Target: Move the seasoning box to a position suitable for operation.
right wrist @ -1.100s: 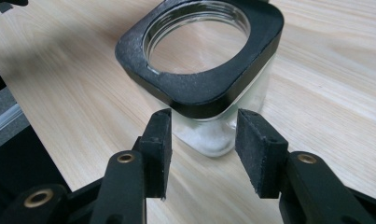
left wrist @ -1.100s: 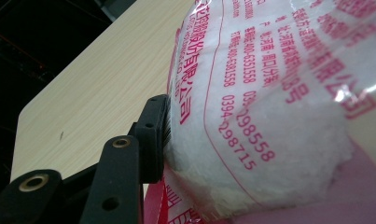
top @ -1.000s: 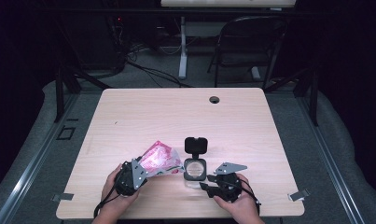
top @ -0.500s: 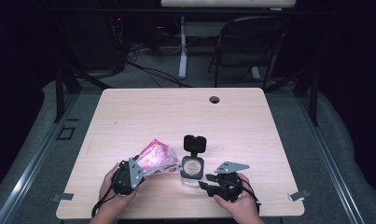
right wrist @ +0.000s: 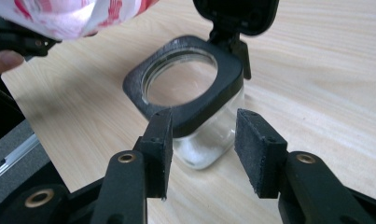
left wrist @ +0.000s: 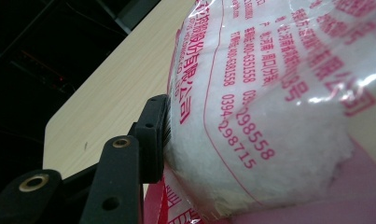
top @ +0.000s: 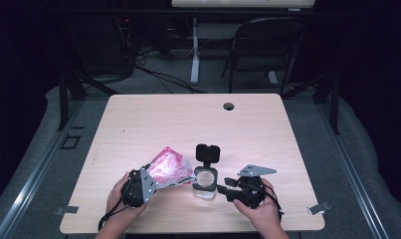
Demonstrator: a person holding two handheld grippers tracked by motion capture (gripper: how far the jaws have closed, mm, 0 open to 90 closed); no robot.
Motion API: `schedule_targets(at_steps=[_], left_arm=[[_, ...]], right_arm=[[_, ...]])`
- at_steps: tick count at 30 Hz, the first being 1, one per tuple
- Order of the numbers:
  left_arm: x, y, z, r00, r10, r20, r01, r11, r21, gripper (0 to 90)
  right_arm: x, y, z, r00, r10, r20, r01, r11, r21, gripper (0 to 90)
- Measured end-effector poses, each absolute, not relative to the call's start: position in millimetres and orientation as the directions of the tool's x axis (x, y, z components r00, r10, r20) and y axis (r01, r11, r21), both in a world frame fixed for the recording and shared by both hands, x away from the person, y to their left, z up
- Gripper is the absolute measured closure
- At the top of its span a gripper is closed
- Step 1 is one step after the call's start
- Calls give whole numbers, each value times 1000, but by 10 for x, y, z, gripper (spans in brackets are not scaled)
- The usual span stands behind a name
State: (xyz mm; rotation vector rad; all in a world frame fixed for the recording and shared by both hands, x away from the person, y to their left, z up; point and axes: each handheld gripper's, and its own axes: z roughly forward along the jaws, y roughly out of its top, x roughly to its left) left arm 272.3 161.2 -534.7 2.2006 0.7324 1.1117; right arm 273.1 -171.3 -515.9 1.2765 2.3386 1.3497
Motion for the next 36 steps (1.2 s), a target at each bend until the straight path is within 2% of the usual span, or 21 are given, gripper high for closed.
schedule_targets(at_steps=[7,12,20,29,36], left_arm=[[2729,1520,-5297,497,641,585,181,-736,653,568],[2762,1388,-5252,462,569,681,104,-797,595,568],[2820,1306,-5265,432,543,720,49,-811,582,568],[2810,1279,-5315,420,527,739,39,-824,566,569],[2784,1249,-5365,419,476,773,10,-854,520,571]], right_arm=[[2806,-1716,-5018,-633,723,276,590,220,777,572],[2885,-1684,-4869,-640,716,279,578,209,789,580],[2988,-1642,-4811,-634,717,290,586,201,785,596],[3041,-1610,-4785,-632,718,290,593,208,778,601],[3038,-1598,-4800,-625,728,281,596,212,775,600]])
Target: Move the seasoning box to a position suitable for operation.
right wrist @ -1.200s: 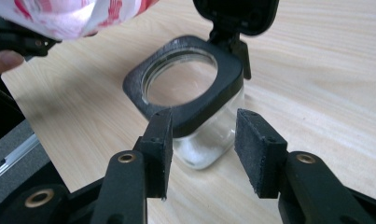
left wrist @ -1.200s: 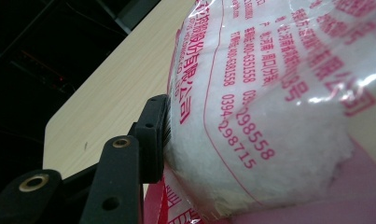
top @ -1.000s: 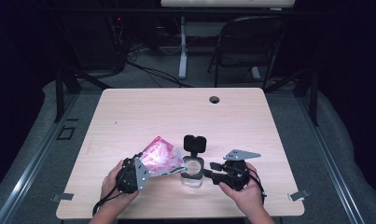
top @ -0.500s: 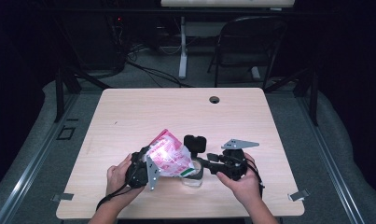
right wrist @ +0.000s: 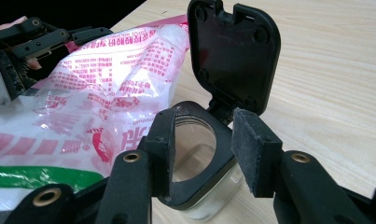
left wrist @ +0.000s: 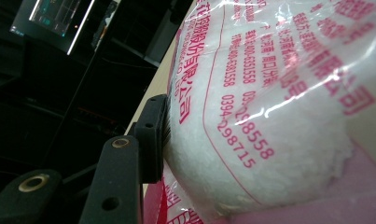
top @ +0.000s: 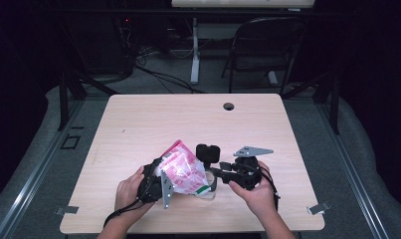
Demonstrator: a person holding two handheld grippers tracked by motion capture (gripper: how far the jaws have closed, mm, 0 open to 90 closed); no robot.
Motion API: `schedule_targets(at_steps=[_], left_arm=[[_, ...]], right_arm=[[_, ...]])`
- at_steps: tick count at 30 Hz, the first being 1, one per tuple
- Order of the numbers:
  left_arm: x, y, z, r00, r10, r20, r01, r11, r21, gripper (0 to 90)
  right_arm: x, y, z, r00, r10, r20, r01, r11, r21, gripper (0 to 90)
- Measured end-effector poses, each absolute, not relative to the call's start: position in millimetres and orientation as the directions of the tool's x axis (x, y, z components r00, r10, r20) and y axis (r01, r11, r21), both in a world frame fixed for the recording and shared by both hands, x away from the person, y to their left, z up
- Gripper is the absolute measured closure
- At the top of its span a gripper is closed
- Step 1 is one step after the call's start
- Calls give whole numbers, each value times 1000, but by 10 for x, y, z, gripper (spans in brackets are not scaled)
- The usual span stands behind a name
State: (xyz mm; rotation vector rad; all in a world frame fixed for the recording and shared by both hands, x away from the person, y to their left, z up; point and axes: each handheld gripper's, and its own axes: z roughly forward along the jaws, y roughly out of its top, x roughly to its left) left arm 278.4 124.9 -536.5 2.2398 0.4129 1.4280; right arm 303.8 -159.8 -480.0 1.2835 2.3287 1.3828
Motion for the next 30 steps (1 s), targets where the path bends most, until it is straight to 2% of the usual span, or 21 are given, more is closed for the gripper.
schedule_targets(at_steps=[16,30], left_arm=[[2768,1254,-5373,372,414,831,-32,-889,457,572],[2762,1259,-5360,356,394,847,-44,-899,436,573]], right_arm=[[3027,-1626,-4849,-614,733,293,604,197,773,596],[3034,-1627,-4855,-615,729,301,609,197,768,596]])
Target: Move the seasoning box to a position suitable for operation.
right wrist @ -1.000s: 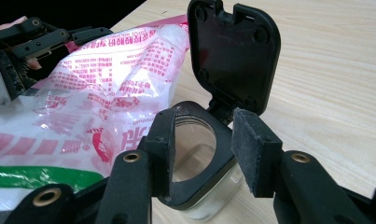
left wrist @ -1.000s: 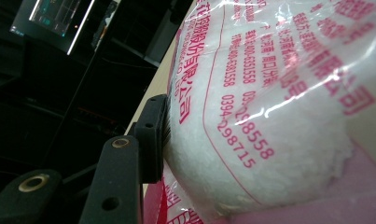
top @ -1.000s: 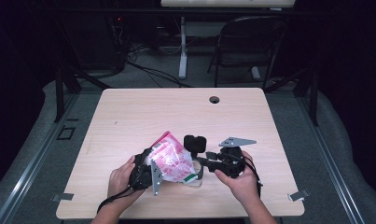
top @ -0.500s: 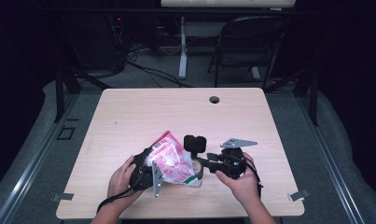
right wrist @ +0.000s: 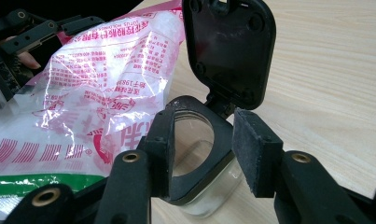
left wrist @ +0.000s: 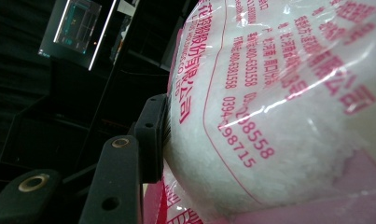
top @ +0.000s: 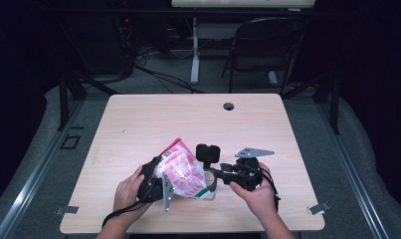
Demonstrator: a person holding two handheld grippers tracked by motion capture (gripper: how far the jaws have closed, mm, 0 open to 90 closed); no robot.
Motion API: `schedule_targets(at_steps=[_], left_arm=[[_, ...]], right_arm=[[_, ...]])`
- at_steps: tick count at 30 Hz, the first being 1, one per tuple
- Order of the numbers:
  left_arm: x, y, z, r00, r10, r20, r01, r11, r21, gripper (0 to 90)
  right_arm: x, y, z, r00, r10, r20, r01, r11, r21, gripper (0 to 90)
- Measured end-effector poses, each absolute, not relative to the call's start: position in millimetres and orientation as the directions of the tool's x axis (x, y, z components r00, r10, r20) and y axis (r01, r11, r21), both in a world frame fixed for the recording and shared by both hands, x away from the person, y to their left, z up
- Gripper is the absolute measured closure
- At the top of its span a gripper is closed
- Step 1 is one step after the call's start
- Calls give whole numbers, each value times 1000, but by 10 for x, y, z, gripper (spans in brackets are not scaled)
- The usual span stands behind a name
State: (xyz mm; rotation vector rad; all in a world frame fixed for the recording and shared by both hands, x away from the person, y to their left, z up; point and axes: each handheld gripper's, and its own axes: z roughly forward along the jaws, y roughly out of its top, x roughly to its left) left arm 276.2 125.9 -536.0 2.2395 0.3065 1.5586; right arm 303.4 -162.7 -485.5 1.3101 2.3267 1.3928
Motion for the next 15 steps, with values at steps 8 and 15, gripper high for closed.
schedule_targets(at_steps=[8,15], left_arm=[[2754,1244,-5321,352,372,859,-47,-910,413,574],[2755,1219,-5299,349,359,866,-44,-916,398,575]], right_arm=[[3036,-1618,-4849,-619,719,315,606,182,774,598],[3072,-1570,-4802,-635,704,317,602,194,774,625]])
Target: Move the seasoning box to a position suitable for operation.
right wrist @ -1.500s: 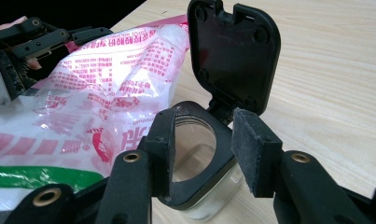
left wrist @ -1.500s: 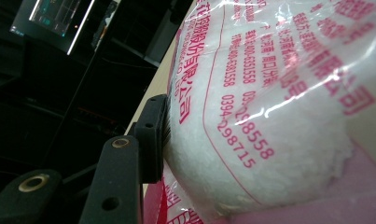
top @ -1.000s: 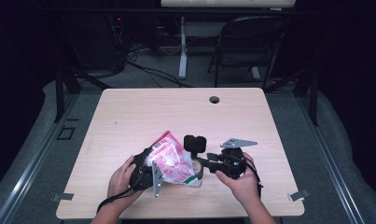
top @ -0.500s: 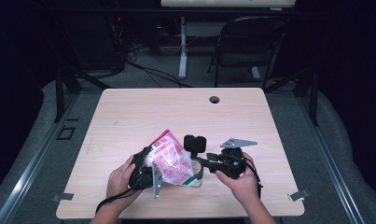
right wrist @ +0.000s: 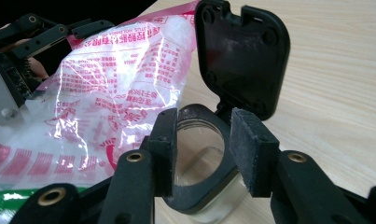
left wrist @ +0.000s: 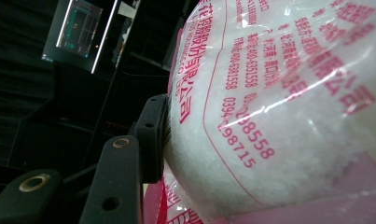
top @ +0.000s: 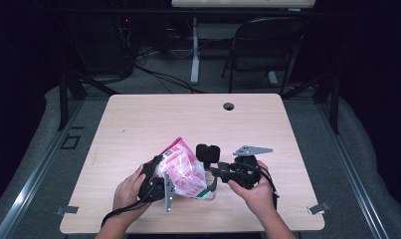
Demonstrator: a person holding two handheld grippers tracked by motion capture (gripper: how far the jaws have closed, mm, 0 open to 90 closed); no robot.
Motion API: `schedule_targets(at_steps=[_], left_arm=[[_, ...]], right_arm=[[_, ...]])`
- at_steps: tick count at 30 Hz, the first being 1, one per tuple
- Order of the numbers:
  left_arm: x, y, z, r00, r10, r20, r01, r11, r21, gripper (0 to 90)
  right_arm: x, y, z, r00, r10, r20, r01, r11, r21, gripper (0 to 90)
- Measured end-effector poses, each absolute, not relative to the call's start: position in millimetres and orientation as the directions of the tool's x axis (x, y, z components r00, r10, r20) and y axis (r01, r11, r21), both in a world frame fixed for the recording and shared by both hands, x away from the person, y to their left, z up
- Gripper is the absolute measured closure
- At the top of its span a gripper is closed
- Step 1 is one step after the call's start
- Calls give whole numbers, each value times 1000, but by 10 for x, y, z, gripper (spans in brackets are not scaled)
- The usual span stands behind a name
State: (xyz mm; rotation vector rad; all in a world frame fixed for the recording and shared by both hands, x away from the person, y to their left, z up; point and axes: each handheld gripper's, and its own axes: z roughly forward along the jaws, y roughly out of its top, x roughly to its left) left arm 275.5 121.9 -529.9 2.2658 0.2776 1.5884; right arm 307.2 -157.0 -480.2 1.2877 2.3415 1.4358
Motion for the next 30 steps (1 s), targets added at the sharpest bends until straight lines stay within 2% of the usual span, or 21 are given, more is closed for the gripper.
schedule_targets(at_steps=[15,23,27,30], left_arm=[[2751,1163,-5226,308,316,897,-50,-936,347,577],[2743,1156,-5225,289,312,905,-37,-941,337,579],[2742,1159,-5220,286,318,904,-28,-940,340,580],[2741,1167,-5216,280,310,909,-24,-944,329,580]], right_arm=[[3220,-1350,-4842,-665,672,326,611,239,755,705],[3280,-1253,-4862,-681,649,340,616,258,744,849],[3301,-1232,-4865,-687,647,331,613,272,742,899],[3318,-1216,-4866,-692,644,325,608,279,743,900]])
